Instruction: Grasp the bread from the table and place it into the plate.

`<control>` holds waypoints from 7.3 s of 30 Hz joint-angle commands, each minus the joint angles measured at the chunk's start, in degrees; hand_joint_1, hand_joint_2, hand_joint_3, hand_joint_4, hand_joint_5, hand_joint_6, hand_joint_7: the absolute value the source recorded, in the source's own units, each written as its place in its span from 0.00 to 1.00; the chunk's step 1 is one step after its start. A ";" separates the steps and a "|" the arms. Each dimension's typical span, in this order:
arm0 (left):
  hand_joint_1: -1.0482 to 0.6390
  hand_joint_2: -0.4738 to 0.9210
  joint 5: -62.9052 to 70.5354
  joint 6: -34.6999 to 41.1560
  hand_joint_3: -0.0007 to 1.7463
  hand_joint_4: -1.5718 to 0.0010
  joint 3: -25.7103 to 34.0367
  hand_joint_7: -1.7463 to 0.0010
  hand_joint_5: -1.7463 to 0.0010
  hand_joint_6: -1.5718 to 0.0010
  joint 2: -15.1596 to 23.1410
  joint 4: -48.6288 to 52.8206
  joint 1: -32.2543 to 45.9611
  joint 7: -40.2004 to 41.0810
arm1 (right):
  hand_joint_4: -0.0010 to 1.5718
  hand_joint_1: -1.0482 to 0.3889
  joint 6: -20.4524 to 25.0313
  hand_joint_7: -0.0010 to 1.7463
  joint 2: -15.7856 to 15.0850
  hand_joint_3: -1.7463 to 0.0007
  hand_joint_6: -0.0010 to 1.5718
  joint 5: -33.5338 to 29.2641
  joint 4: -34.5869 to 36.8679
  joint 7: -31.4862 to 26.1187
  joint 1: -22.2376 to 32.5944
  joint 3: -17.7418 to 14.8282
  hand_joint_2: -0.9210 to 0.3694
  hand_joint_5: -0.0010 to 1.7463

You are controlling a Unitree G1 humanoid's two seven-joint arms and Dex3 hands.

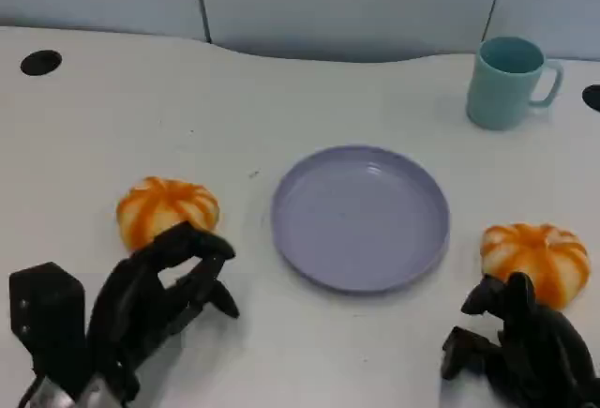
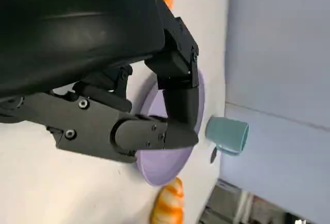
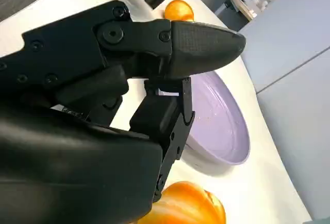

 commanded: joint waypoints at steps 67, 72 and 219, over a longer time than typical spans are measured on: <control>0.23 0.97 65.05 3.84 0.00 0.95 -45.54 0.99 0.98 0.97 14.50 43.04 -41.47 34.61 | 0.74 0.43 1.86 0.68 -0.58 0.70 0.66 0.72 -2.07 0.33 2.06 -0.82 0.00 0.76; 0.30 0.97 64.05 7.01 0.00 0.77 -45.17 0.97 0.94 0.81 13.13 44.41 -41.71 30.73 | 0.72 0.42 2.47 0.69 -0.83 0.71 0.65 1.15 -3.06 0.89 2.81 -0.79 0.00 0.78; 0.19 1.00 21.75 -26.42 0.26 0.88 -14.44 0.97 0.77 0.80 0.80 37.14 -30.50 19.33 | 0.75 0.41 1.97 0.70 -0.31 0.72 0.66 0.52 -3.50 -0.41 3.05 0.88 0.00 0.75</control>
